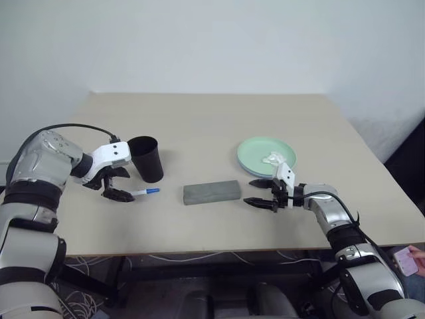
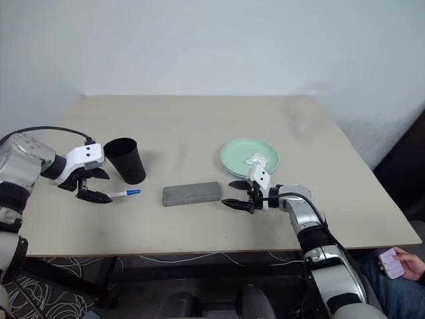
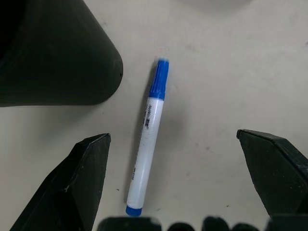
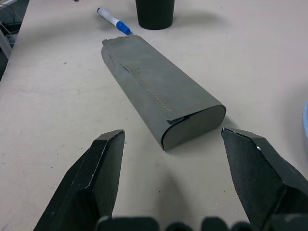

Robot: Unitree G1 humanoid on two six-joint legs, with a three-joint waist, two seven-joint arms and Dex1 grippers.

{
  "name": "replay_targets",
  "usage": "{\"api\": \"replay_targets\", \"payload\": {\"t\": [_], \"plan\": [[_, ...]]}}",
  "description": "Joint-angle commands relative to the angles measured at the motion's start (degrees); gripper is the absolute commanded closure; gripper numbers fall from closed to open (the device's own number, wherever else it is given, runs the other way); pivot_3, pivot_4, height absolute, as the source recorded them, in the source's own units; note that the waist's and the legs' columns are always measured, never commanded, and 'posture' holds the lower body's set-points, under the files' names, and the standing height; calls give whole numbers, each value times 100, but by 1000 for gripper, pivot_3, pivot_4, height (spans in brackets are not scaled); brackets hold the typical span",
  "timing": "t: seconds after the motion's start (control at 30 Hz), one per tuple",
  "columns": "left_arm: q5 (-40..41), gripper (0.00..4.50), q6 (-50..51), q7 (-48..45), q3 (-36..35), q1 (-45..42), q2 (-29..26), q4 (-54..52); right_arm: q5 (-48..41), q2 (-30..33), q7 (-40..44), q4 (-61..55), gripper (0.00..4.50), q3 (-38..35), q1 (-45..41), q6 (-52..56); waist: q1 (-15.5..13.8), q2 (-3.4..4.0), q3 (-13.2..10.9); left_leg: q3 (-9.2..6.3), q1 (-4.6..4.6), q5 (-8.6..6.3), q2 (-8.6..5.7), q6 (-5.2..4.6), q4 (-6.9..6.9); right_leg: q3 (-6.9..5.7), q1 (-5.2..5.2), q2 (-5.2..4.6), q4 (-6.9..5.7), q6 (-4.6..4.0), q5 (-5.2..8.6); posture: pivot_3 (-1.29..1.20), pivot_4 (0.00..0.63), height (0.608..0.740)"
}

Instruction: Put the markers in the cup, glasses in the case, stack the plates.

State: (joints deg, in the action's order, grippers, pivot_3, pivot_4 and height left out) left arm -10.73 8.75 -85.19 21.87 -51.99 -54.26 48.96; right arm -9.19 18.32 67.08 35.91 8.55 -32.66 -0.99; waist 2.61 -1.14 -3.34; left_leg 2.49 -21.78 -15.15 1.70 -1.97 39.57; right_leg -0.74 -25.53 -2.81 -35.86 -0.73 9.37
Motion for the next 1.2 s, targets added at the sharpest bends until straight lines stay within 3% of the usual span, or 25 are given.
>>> {"api": "replay_targets", "payload": {"t": [0.03,0.3,0.6,0.73,1.03,1.07,1.2], "plan": [[-348,31,-360,-31,140,-380,143,490,-37,-1,-35,-51,1004,-89,-158,-110,0,0,0,0,0,0,0,0,0,0,0,0,0,0,0,0,0,721],[-938,31,-849,221,391,-781,641,1565,-44,-9,-77,-121,1004,-97,-93,-95,0,-2,1,-1,-6,0,-1,-1,3,1,-2,-1,1,1,-1,0,0,721],[-1281,31,-1180,493,441,-756,900,2084,-61,4,-124,-218,1004,-107,-13,-72,-3,-2,1,-3,-4,0,-1,-1,3,0,-2,-2,-1,2,-1,0,0,721],[-1288,958,-1229,462,410,-738,907,2118,-62,7,-135,-231,1004,-104,-3,-66,-2,-2,1,-1,-2,0,-1,-1,5,0,-1,-3,-3,1,-1,0,0,721],[-1248,4167,-1331,384,342,-647,821,2095,-45,-28,-130,-154,1004,-88,-70,-107,0,-2,2,-2,-2,0,-1,-1,7,0,-1,-3,-5,2,-1,0,0,721],[-1241,4397,-1340,372,333,-642,814,2090,-44,-30,-129,-145,1004,-88,-78,-109,0,-2,2,-2,-2,0,-1,-1,6,0,-1,-3,-5,2,-1,0,0,721],[-1083,4425,-1445,279,205,-553,800,1948,-38,-39,-121,-127,1004,-93,-95,-121,1,-2,1,-2,-3,0,-1,-1,6,0,-1,-3,-5,2,-1,0,0,721]]}}
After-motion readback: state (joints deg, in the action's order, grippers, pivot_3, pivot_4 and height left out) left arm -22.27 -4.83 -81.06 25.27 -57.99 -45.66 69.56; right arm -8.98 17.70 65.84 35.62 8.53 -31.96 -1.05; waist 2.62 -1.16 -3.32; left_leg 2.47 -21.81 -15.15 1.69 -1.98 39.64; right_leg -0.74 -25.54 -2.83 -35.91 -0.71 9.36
